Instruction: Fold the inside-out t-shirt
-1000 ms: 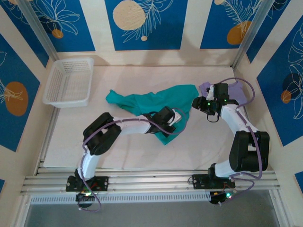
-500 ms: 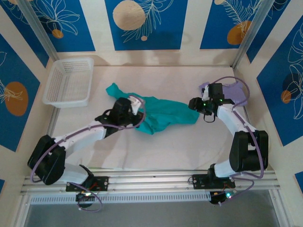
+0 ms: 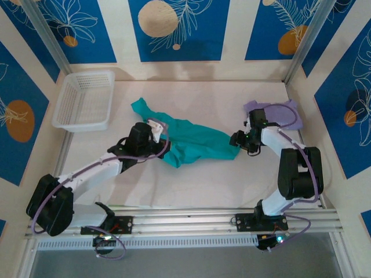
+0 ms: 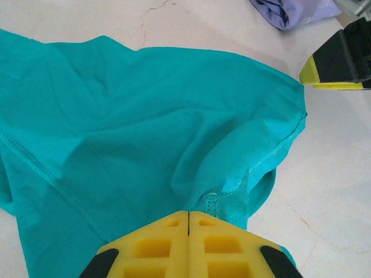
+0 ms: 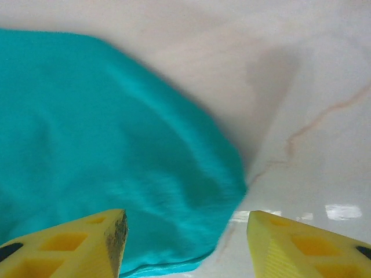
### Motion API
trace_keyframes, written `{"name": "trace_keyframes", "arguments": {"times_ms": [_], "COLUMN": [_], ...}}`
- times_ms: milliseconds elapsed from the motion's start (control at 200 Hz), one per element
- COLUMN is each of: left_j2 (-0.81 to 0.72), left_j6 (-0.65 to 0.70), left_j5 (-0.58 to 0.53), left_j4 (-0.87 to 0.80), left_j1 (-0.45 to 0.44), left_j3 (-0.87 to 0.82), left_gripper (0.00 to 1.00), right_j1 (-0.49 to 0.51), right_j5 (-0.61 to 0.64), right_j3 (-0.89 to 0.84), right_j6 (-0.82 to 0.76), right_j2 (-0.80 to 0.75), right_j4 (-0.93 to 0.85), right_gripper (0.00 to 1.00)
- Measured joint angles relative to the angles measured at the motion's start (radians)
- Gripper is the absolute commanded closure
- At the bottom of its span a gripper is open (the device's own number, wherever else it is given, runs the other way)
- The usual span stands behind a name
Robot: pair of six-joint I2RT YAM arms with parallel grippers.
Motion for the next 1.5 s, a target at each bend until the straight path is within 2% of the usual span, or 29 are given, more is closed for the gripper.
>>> {"name": "trace_keyframes", "arguments": {"times_ms": [105, 160, 205, 295, 375, 465, 560, 645, 765, 920, 1065, 1240, 1495], "left_j2": [-0.003, -0.005, -0.009, -0.022, -0.036, -0.065, -0.117, -0.175, -0.241, -0.270, -0.253, -0.204, -0.096], "left_j6": [-0.001, -0.003, -0.003, -0.003, -0.003, -0.003, 0.002, 0.008, 0.008, 0.008, 0.004, -0.031, -0.082], "left_j5": [0.000, 0.000, 0.000, -0.002, -0.013, -0.033, -0.060, -0.087, -0.119, -0.142, -0.152, -0.151, -0.124], "left_j4": [0.000, 0.000, -0.001, 0.000, -0.006, -0.023, -0.062, -0.090, -0.087, -0.063, -0.071, -0.076, -0.090], "left_j1": [0.000, 0.000, 0.000, 0.000, 0.000, 0.003, 0.009, 0.019, 0.048, 0.073, 0.098, 0.159, 0.224], "left_j3": [-0.003, -0.005, -0.007, -0.017, -0.021, -0.020, -0.001, 0.051, 0.164, 0.283, 0.291, 0.183, 0.032], "left_gripper": [0.99, 1.00, 1.00, 1.00, 1.00, 1.00, 1.00, 1.00, 1.00, 1.00, 1.00, 1.00, 1.00], "right_j1": [-0.024, -0.024, -0.023, -0.028, -0.025, -0.024, -0.029, -0.029, -0.028, -0.008, 0.066, 0.150, 0.227], "right_j5": [-0.018, -0.041, -0.056, -0.095, -0.135, -0.182, -0.246, -0.299, -0.352, -0.343, -0.266, -0.209, -0.212], "right_j3": [0.000, 0.000, 0.001, 0.003, 0.005, 0.009, 0.057, 0.182, 0.405, 0.620, 0.651, 0.536, 0.485], "right_j6": [0.013, 0.021, 0.017, 0.033, 0.033, 0.045, 0.064, 0.089, 0.110, 0.106, 0.080, 0.074, 0.045], "right_j2": [0.054, 0.084, 0.103, 0.106, 0.093, 0.016, -0.142, -0.275, -0.380, -0.435, -0.443, -0.330, 0.143], "right_j4": [0.005, 0.009, 0.014, 0.033, 0.053, 0.055, 0.051, 0.055, 0.059, 0.016, -0.042, -0.042, -0.047], "right_gripper": [0.48, 0.55, 0.65, 0.92, 1.00, 1.00, 1.00, 1.00, 1.00, 1.00, 0.97, 0.90, 0.66]}}
